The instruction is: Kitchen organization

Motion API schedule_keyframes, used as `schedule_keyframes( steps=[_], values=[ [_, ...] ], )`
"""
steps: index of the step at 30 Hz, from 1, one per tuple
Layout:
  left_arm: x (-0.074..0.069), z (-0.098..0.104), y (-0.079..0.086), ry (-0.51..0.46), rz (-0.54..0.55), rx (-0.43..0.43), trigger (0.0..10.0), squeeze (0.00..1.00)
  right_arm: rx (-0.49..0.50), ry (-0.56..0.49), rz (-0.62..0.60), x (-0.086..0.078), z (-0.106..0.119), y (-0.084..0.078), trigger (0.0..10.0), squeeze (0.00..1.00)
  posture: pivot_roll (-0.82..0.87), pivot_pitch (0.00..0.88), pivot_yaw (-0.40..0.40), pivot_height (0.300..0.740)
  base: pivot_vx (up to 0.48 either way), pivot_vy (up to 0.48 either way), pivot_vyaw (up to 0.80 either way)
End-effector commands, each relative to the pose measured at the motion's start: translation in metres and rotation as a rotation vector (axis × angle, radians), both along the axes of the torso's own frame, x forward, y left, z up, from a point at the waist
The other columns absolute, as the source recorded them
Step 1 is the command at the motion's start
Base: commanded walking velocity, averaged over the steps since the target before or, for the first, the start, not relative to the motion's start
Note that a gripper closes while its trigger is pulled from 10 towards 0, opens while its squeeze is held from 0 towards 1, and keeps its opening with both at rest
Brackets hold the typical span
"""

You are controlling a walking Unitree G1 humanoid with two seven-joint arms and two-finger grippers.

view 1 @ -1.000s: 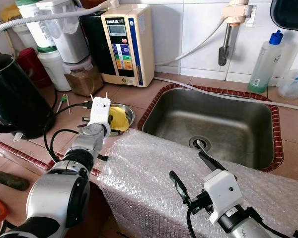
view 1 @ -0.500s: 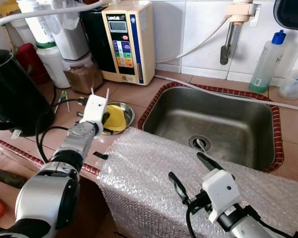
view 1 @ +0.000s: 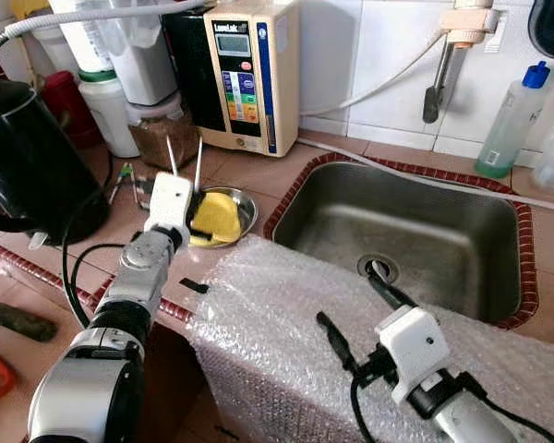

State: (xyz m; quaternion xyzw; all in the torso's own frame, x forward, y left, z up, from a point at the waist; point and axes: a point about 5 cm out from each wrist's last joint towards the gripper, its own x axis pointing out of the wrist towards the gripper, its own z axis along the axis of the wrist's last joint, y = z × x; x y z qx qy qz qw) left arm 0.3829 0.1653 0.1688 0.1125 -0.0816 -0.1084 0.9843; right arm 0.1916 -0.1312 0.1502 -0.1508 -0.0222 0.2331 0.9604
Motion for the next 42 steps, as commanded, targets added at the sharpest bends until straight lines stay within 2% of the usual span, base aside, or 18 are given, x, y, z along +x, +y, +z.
schedule_keyframes(
  steps=[1, 2, 6, 8, 10, 14, 16, 18, 22, 24, 27, 28, 35, 42],
  values=[
    [-0.003, 0.013, -0.008, -0.096, -0.033, 0.041, 0.0, 0.00, 0.013, -0.013, 0.007, 0.002, 0.003, 0.000, 10.0, 0.16, -0.06, 0.000, 0.087, 0.740, 0.000, 0.000, 0.00],
    [-0.003, 0.013, -0.008, -0.096, -0.033, 0.041, 0.0, 0.00, 0.013, -0.013, 0.007, 0.002, 0.003, 0.000, 10.0, 0.16, -0.06, 0.000, 0.087, 0.740, 0.000, 0.000, 0.00],
    [-0.016, 0.005, -0.029, -0.161, -0.119, 0.085, 0.0, 0.00, 0.018, -0.060, -0.029, 0.009, 0.010, -0.003, 10.0, 0.15, -0.05, 0.000, 0.079, 0.740, 0.000, 0.000, 0.00],
    [-0.021, 0.005, -0.036, -0.195, -0.159, 0.105, 0.0, 0.00, 0.063, -0.066, -0.049, 0.012, 0.014, -0.006, 10.0, 0.13, -0.04, 0.000, 0.077, 0.740, 0.000, 0.000, 0.00],
    [-0.032, 0.006, -0.053, -0.255, -0.243, 0.134, 0.0, 0.00, 0.117, -0.076, -0.064, 0.014, 0.021, -0.009, 10.0, 0.13, -0.04, 0.000, 0.078, 0.740, 0.000, 0.000, 0.00],
    [-0.039, 0.005, -0.065, -0.274, -0.302, 0.143, 0.0, 0.00, 0.141, -0.083, -0.072, 0.016, 0.024, -0.010, 10.0, 0.13, -0.05, 0.000, 0.081, 0.740, 0.000, 0.000, 0.00],
    [-0.044, 0.001, -0.077, -0.278, -0.353, 0.137, 0.0, 0.00, 0.183, -0.095, -0.092, 0.018, 0.030, -0.012, 10.0, 0.13, -0.07, 0.000, 0.091, 0.740, 0.000, 0.000, 0.00],
    [-0.047, -0.001, -0.082, -0.287, -0.377, 0.137, 0.0, 0.00, 0.215, -0.102, -0.108, 0.018, 0.033, -0.014, 10.0, 0.13, -0.07, 0.000, 0.091, 0.740, 0.000, 0.000, 0.00],
    [-0.060, 0.003, -0.098, -0.367, -0.501, 0.167, 0.0, 0.00, 0.285, -0.109, -0.139, 0.019, 0.039, -0.020, 10.0, 0.13, -0.09, 0.000, 0.100, 0.740, 0.000, 0.000, 0.00],
    [-0.064, 0.003, -0.103, -0.391, -0.549, 0.180, 0.0, 0.00, 0.314, -0.113, -0.144, 0.020, 0.042, -0.022, 10.0, 0.13, -0.09, 0.000, 0.100, 0.740, 0.000, 0.000, 0.00],
    [-0.065, 0.001, -0.106, -0.377, -0.567, 0.177, 0.0, 0.00, 0.358, -0.121, -0.143, 0.023, 0.047, -0.024, 10.0, 0.12, -0.09, 0.000, 0.104, 0.740, 0.000, 0.000, 0.00],
    [-0.066, 0.000, -0.108, -0.375, -0.587, 0.172, 0.0, 0.00, 0.375, -0.126, -0.143, 0.026, 0.050, -0.025, 10.0, 0.00, -0.09, 0.000, 0.104, 0.740, 0.000, 0.000, 0.00],
    [-0.075, -0.007, -0.119, -0.364, -0.682, 0.180, 0.0, 0.00, 0.422, -0.153, -0.128, 0.039, 0.061, -0.029, 10.0, 0.00, -0.10, 0.000, 0.105, 0.740, 0.000, 0.000, 0.00],
    [-0.081, -0.007, -0.129, -0.382, -0.726, 0.172, 0.0, 0.00, 0.434, -0.165, -0.070, 0.068, 0.070, -0.022, 10.0, 0.00, -0.09, 0.000, 0.099, 0.740, 0.000, 0.000, 0.00]
  ],
)
